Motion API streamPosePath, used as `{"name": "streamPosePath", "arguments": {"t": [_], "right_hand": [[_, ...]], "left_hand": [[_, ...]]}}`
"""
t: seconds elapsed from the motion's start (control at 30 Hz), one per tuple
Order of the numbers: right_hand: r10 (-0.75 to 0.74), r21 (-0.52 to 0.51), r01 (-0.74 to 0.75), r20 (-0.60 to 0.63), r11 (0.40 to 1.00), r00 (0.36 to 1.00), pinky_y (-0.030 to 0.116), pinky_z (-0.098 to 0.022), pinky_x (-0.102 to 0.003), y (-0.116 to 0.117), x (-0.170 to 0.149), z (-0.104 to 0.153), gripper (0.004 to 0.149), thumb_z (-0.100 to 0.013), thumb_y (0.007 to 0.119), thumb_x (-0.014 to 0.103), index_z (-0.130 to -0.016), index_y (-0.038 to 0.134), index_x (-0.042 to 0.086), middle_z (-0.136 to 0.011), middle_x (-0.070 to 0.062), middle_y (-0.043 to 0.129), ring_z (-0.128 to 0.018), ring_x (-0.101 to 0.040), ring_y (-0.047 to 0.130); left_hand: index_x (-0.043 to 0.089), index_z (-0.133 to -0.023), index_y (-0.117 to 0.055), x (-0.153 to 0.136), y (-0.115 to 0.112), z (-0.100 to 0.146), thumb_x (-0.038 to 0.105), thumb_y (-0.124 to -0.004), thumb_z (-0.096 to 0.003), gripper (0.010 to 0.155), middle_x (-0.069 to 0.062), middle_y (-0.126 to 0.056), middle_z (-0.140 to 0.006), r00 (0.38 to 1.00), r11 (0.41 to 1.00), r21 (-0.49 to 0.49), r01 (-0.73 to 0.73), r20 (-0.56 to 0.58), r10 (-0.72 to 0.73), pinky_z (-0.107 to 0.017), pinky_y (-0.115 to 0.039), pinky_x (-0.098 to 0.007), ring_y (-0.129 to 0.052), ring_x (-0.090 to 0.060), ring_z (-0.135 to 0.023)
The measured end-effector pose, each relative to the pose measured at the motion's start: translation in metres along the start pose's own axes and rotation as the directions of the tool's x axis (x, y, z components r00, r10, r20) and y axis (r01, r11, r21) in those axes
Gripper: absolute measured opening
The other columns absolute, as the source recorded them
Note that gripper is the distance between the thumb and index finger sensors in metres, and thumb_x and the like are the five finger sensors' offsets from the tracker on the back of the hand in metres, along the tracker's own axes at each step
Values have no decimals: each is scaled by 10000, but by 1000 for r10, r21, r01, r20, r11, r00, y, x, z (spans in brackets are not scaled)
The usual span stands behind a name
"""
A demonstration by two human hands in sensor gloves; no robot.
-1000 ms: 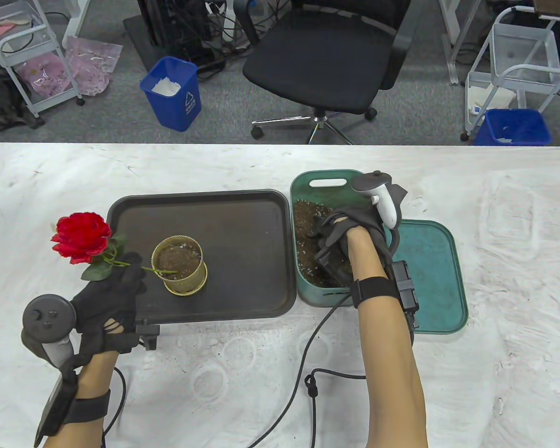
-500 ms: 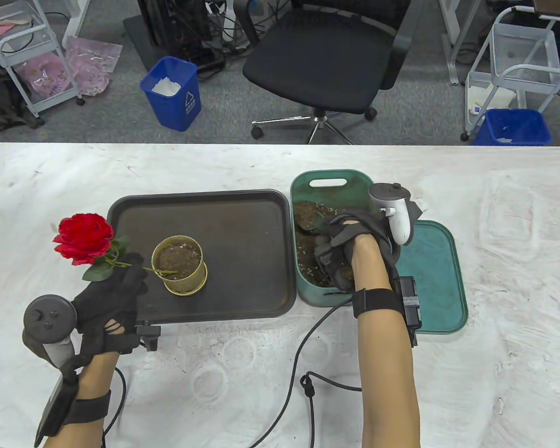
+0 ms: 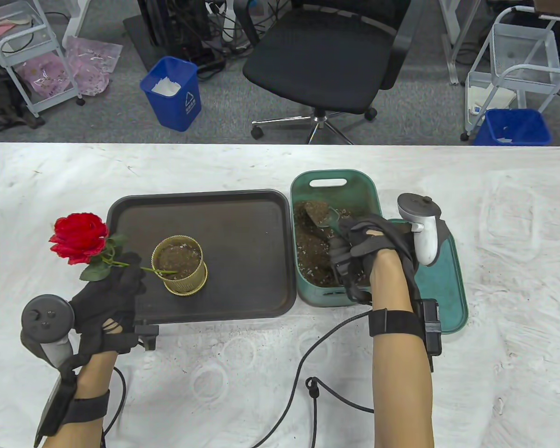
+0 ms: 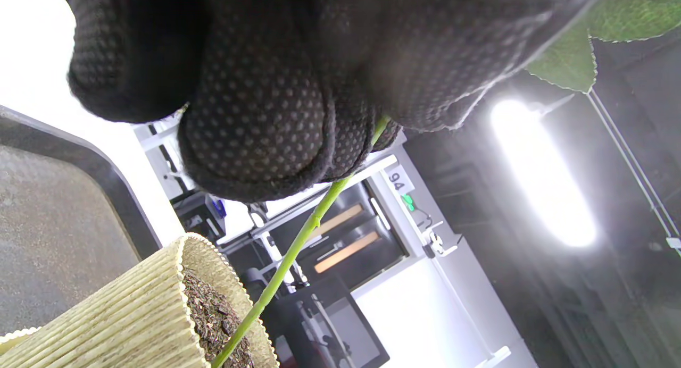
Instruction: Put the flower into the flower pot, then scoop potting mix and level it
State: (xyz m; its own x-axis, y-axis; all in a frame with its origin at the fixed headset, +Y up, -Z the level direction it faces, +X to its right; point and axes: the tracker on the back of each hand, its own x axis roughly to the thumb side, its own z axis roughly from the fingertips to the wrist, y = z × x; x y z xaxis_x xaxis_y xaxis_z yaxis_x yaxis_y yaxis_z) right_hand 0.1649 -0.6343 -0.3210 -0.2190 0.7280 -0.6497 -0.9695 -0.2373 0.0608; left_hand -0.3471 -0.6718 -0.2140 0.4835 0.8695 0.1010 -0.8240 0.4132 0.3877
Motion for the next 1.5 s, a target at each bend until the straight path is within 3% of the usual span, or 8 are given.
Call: {"name": "streamPosePath", "arguments": {"t": [0.2, 0.33, 0.67, 0.93, 1.1, 1.23, 1.43, 1.5], "right_hand": [[-50, 3, 50, 77, 999, 996, 971, -81, -341, -4, 8, 25, 540, -420, 738, 308, -857, 715, -8, -568, -154, 995, -225, -266, 1098], [-21, 47, 14, 142, 999, 990, 971, -84, -339, 9, 16, 38, 539, -424, 737, 313, -859, 714, -4, -570, -151, 995, -228, -264, 1098], [86, 283, -159, 255, 946, 963, 971, -92, -343, 110, 25, 40, 537, -430, 734, 317, -863, 712, 1, -580, -151, 994, -237, -268, 1098], [216, 332, -291, 245, 897, 945, 970, -97, -346, 181, 23, 22, 536, -431, 733, 318, -865, 711, 4, -583, -151, 992, -242, -270, 1097], [308, 275, -377, 260, 885, 915, 960, -84, -351, 208, 25, 15, 537, -430, 740, 315, -863, 715, -2, -575, -161, 994, -222, -273, 1090], [528, -6, -573, 393, 820, 752, 949, -50, -342, 224, 43, 30, 527, -421, 774, 323, -846, 751, 13, -542, -153, 1013, -176, -260, 1084], [822, -397, -752, 464, 526, 330, 948, -86, -367, 255, 53, 68, 525, -402, 810, 327, -848, 767, 54, -557, -133, 1017, -214, -272, 1084], [859, -460, -761, 449, 458, 246, 949, -103, -372, 263, 51, 77, 534, -396, 820, 320, -857, 757, 57, -571, -130, 1011, -234, -274, 1083]], "left_hand": [[209, -767, -955, 0, -1, 0, 426, -903, -402, 428, -28, -1033, -651, 1000, 1000, -5, 0, 5, 0, -346, -947, -379, -1128, -178, -334], [210, -767, -955, 0, 0, 0, 427, -902, -403, 427, -28, -1032, -652, 1000, 1000, -5, -1, 3, 1, -345, -947, -379, -1128, -177, -334], [208, -766, -956, 0, 1, 0, 425, -904, -402, 427, -29, -1033, -651, 1000, 1000, 2, 6, 2, -6, -345, -946, -380, -1128, -179, -333], [207, -767, -956, 0, 1, -1, 426, -904, -402, 428, -29, -1032, -652, 1000, 1000, 2, 9, 4, -9, -345, -946, -380, -1128, -180, -334], [207, -766, -956, 0, 1, -1, 425, -904, -402, 428, -28, -1033, -650, 1000, 1000, 4, 11, 3, -11, -341, -946, -380, -1128, -180, -333], [207, -767, -956, 0, 1, 0, 426, -903, -402, 428, -28, -1031, -652, 1000, 1000, 2, 12, 7, -12, -345, -946, -380, -1128, -179, -333], [207, -766, -956, -1, 1, 0, 426, -903, -402, 428, -29, -1033, -649, 1000, 1000, 1, 15, 11, -15, -344, -946, -381, -1128, -179, -332], [208, -768, -955, -1, 1, 0, 426, -902, -403, 428, -28, -1032, -651, 1000, 1000, 2, 15, 9, -15, -344, -946, -380, -1128, -179, -333]]}}
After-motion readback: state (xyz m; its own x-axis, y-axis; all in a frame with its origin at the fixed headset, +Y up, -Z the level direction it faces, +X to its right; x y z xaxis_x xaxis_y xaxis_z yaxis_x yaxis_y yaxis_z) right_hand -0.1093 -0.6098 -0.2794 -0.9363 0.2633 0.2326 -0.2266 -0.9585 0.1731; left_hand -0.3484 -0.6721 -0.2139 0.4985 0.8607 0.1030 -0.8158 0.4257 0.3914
